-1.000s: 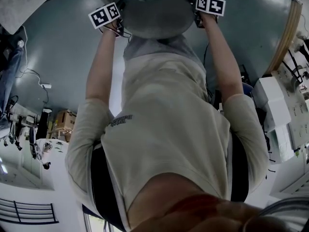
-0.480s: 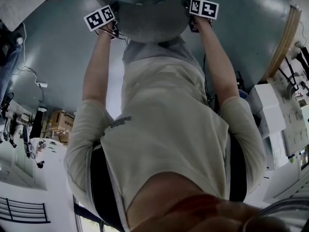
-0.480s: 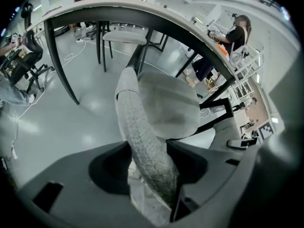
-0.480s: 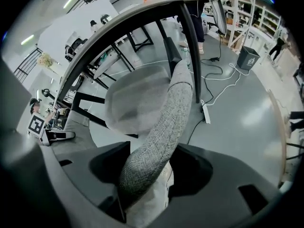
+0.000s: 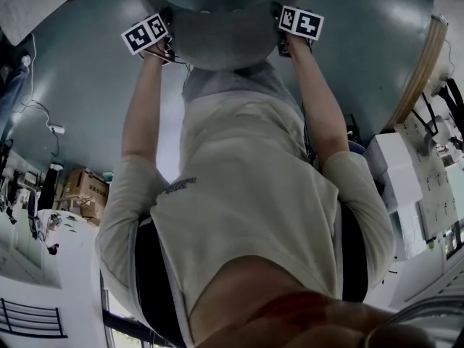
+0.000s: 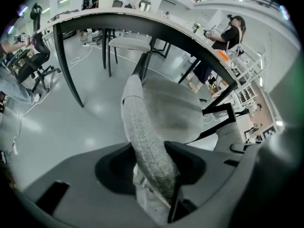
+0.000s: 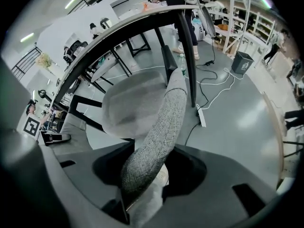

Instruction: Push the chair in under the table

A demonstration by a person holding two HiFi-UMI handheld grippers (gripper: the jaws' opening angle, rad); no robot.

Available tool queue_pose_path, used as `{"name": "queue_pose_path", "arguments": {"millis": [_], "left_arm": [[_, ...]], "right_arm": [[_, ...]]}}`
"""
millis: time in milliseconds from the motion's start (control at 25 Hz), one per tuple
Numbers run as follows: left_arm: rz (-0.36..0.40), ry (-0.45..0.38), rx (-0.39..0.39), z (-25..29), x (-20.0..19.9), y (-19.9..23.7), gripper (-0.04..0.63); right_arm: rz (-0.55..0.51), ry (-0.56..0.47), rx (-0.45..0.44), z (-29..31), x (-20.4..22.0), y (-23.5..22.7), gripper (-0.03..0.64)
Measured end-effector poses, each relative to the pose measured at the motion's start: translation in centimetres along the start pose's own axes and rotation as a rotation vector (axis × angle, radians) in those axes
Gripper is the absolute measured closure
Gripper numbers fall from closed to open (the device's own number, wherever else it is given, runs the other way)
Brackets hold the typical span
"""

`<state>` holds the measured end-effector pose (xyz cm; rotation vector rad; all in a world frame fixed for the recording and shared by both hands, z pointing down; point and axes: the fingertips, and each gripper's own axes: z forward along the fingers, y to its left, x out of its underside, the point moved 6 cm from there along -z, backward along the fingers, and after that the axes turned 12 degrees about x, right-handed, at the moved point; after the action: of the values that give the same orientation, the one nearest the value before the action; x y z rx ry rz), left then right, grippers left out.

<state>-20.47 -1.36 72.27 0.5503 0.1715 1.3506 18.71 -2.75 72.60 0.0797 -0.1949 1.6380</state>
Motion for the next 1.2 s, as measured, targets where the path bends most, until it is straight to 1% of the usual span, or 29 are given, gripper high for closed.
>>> {"name": "queue_pose_path", "arguments": {"millis": [120, 200, 400, 560, 720, 920, 1200], "left_arm": [[0.004, -0.015, -0.002, 0.1, -0.4, 0.1, 0.416], [-0.008, -0.029, 0.0, -0.1, -0.7, -0.1, 0.42], [-0.051, -0.075, 0.004, 0.7, -1.8, -2.0, 0.423], [-0.079, -0.103, 0.005, 1.0, -2.5, -2.8, 0.423], [-0.064, -0.105, 0.004, 1.3, -4.5, -2.8, 0.423], [-0.058, -0.098, 0.005, 2.0, -7.2, -2.7, 0.423], [-0.032, -0.105, 0.027, 3.0, -11.4, -3.1, 0.423]], "right_arm": [[0.014, -0.016, -0.001, 0.0, -0.3, 0.1, 0.417], [0.022, -0.03, -0.007, -0.2, -0.9, 0.1, 0.425], [0.019, -0.058, -0.016, -0.3, -4.3, -1.5, 0.436], [0.01, -0.067, -0.023, -0.1, -6.1, -2.0, 0.437], [0.029, -0.074, -0.026, 0.1, -7.5, -1.6, 0.437], [0.024, -0.063, -0.013, 0.7, -9.9, -1.0, 0.436], [0.029, -0.065, 0.003, 1.3, -13.1, -0.7, 0.436]]}}
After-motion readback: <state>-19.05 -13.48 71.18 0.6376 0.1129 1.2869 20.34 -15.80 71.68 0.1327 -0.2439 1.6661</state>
